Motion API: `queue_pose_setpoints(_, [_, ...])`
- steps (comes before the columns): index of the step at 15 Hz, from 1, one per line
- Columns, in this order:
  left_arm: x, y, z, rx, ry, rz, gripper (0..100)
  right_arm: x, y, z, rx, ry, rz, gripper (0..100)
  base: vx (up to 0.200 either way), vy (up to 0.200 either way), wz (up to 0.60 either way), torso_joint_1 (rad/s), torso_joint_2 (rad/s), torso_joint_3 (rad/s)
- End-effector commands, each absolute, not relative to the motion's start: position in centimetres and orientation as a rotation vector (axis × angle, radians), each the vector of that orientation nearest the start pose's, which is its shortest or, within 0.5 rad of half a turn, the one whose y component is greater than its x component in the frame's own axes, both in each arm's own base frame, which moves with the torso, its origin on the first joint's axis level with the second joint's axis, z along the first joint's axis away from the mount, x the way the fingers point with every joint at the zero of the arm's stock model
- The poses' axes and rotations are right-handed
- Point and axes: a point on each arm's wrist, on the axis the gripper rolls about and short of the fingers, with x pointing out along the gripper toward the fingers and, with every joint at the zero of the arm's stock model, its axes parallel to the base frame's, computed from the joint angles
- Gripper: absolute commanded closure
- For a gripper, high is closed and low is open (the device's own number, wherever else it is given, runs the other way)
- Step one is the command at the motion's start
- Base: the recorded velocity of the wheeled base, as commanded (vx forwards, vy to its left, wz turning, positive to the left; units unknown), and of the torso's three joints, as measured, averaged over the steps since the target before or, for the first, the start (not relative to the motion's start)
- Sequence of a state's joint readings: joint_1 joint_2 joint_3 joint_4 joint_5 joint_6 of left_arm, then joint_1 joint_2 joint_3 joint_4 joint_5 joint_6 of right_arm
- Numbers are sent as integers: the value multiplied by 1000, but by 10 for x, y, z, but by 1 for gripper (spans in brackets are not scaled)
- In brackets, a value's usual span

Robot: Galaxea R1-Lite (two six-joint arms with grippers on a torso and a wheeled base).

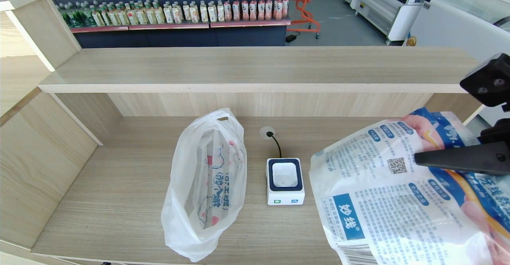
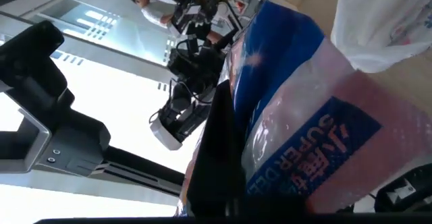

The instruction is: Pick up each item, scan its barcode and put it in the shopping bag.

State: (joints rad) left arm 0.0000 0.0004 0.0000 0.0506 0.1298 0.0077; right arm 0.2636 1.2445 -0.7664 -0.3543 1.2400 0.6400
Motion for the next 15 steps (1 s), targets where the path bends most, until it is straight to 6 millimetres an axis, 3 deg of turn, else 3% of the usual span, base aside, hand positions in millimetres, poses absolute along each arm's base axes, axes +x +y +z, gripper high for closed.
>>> queue_pose_setpoints(1, [-23, 3, 70, 11, 51, 130, 0, 168, 67, 261, 573, 592, 1415, 100, 0, 0, 0, 0, 0, 0])
queue_pose_setpoints(15, [-23, 3, 70, 11, 51, 130, 0, 175, 70, 267, 566, 594, 1449, 100, 0, 0, 0, 0, 0, 0])
